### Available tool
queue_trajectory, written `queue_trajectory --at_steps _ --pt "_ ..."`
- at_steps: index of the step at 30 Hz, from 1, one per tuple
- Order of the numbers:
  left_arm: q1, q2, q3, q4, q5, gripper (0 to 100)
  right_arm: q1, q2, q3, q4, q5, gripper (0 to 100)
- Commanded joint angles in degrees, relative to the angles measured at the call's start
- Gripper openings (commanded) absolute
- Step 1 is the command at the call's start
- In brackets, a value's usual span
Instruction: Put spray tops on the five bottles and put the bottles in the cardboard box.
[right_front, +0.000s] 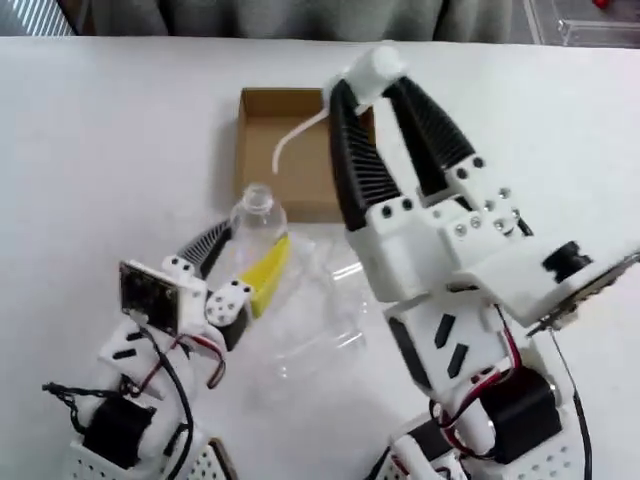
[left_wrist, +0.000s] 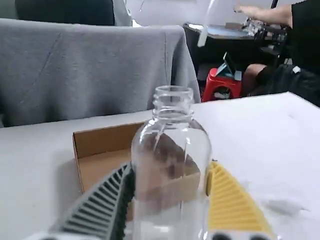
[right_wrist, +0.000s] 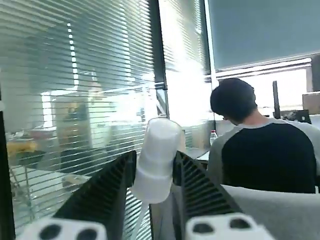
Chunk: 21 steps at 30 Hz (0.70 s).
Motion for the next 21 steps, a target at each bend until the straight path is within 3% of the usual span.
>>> queue_trajectory --at_steps 1,21 --pt "0.7 -0.7 0.7 -4.4 -6.9 6 -2.9 3.1 -1.2 -2.3 4.2 1.5" --pt "0.4 -5.2 8.9 -11.0 -8.4 6 -2.8 3.3 -2.8 3.0 4.4 1.5"
